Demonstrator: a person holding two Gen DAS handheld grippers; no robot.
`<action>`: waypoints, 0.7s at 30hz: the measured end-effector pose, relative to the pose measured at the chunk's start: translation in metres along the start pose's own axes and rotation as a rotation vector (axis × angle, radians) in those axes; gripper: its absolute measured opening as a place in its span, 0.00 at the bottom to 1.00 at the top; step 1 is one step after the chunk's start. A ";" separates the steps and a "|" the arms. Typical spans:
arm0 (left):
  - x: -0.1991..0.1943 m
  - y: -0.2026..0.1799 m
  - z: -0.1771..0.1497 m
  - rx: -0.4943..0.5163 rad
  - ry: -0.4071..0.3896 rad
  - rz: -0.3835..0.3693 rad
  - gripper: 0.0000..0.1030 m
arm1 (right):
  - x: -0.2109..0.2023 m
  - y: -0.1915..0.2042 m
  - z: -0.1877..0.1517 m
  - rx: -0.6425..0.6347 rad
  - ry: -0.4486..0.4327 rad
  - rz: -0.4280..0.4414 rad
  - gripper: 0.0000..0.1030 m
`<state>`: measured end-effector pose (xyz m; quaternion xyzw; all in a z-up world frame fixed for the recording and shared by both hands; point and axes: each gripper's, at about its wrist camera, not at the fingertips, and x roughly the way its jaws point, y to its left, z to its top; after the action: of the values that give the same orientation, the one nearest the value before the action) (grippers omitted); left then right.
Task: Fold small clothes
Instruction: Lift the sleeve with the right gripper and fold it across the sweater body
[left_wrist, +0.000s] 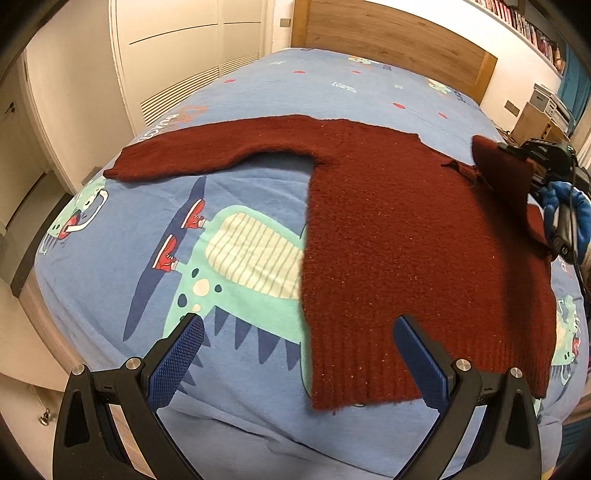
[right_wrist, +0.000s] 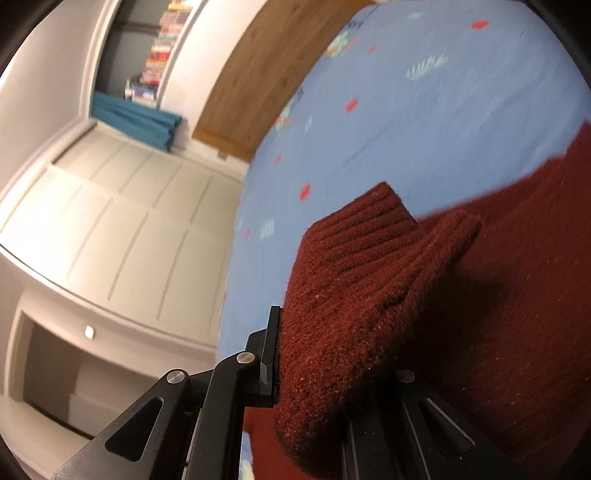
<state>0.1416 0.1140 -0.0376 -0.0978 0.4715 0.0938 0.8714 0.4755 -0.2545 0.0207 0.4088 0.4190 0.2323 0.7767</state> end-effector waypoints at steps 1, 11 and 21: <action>0.001 0.001 0.000 -0.002 0.003 0.003 0.98 | 0.009 0.003 -0.005 -0.015 0.021 -0.014 0.09; 0.005 0.005 -0.002 -0.006 0.016 0.009 0.98 | 0.058 0.031 -0.038 -0.119 0.120 -0.053 0.10; 0.008 0.006 -0.004 -0.007 0.026 0.015 0.98 | 0.103 0.048 -0.064 -0.227 0.214 -0.157 0.11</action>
<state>0.1408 0.1190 -0.0472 -0.0988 0.4831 0.1007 0.8641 0.4765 -0.1268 -0.0072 0.2575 0.5012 0.2590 0.7845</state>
